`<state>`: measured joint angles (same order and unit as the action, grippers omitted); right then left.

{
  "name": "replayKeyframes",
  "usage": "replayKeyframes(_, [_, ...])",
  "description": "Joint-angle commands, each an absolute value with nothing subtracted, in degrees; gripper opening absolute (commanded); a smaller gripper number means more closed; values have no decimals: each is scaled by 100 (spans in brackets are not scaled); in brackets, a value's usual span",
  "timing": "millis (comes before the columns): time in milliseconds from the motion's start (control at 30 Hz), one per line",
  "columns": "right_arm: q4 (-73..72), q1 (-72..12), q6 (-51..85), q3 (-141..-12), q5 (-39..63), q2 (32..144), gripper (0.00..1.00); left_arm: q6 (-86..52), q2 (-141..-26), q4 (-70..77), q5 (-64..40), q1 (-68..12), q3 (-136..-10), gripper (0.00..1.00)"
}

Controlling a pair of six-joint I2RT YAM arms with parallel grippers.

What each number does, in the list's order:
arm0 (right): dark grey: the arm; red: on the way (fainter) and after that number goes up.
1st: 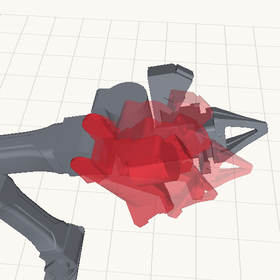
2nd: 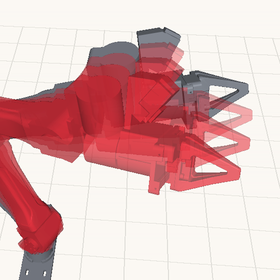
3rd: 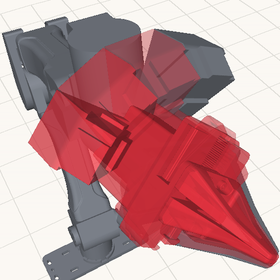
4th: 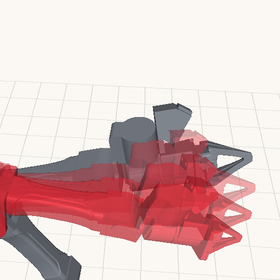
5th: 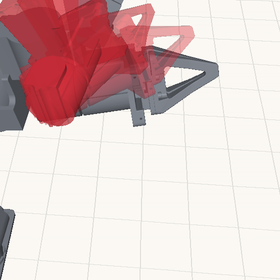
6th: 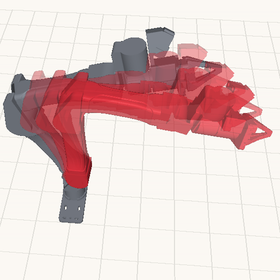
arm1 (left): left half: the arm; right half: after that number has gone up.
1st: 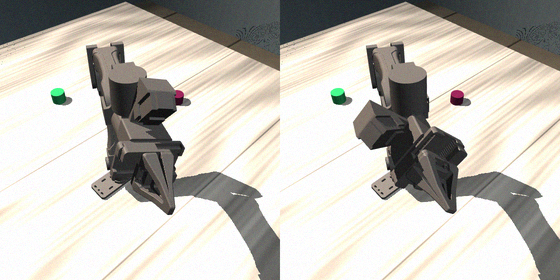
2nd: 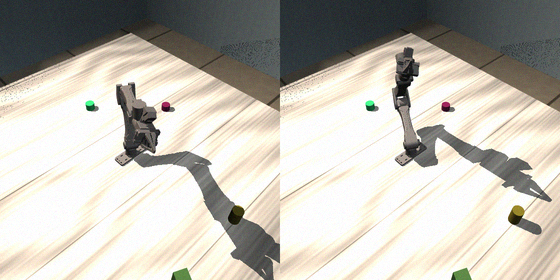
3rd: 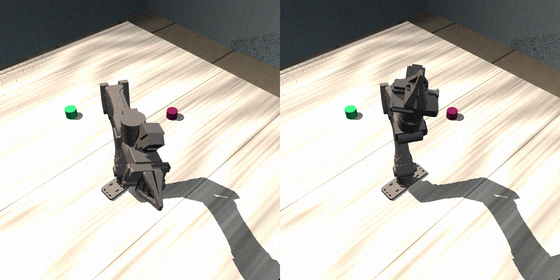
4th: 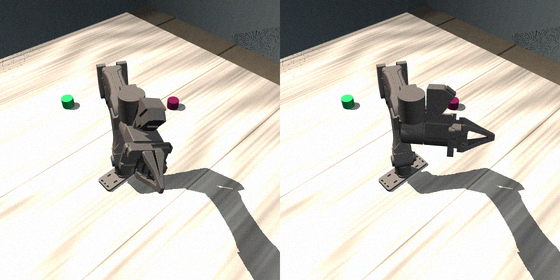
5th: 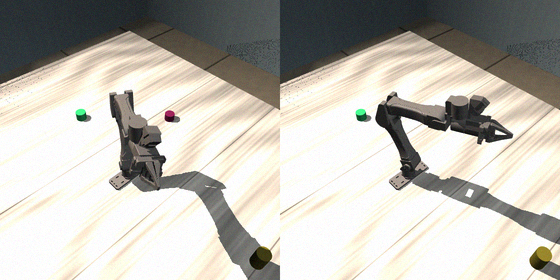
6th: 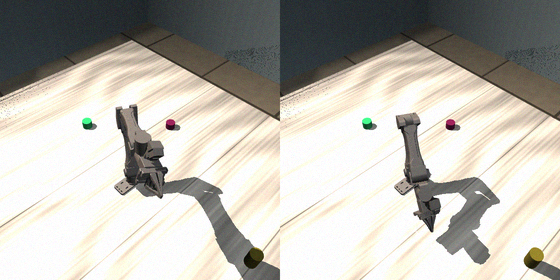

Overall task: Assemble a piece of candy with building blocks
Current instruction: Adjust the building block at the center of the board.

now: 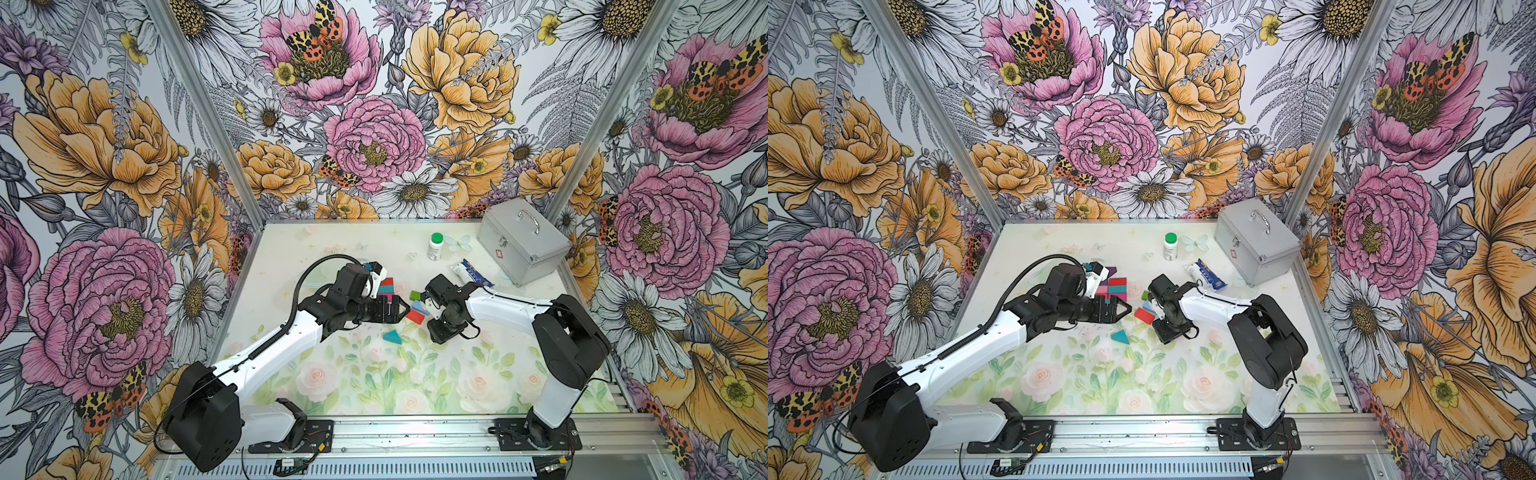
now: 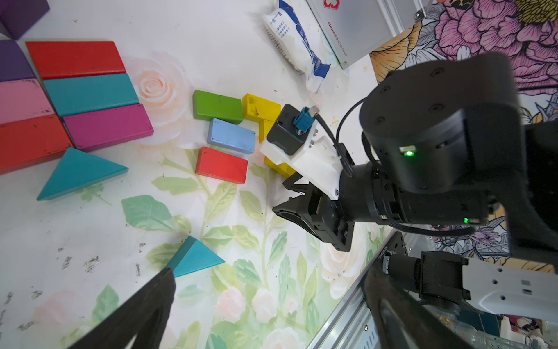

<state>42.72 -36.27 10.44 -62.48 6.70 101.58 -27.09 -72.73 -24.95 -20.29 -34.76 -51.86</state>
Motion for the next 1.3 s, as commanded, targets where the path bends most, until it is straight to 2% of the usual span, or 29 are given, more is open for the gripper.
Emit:
replayKeyframes(0, [4489,-3445,909,-6296,388,10250,44,-2744,-7218,-2329,-1951,-3527,-5291,99])
replayKeyframes(300, [4605,-3160,631,-6441,225,10278,44,-2786,-7421,-2307,-1921,-3608,-5448,99])
replayKeyframes(900, [4588,-3094,408,-6864,439,10508,43,-2883,-7655,-2311,-1784,-3758,-5599,99])
replayKeyframes(1033, [4588,-3094,472,-6780,558,10084,43,-3092,-7655,-2290,-1504,-3818,-5584,99])
replayKeyframes(1267, [4580,-2875,685,-6363,807,8678,48,-4141,-7761,-1470,-925,-4056,-5300,99])
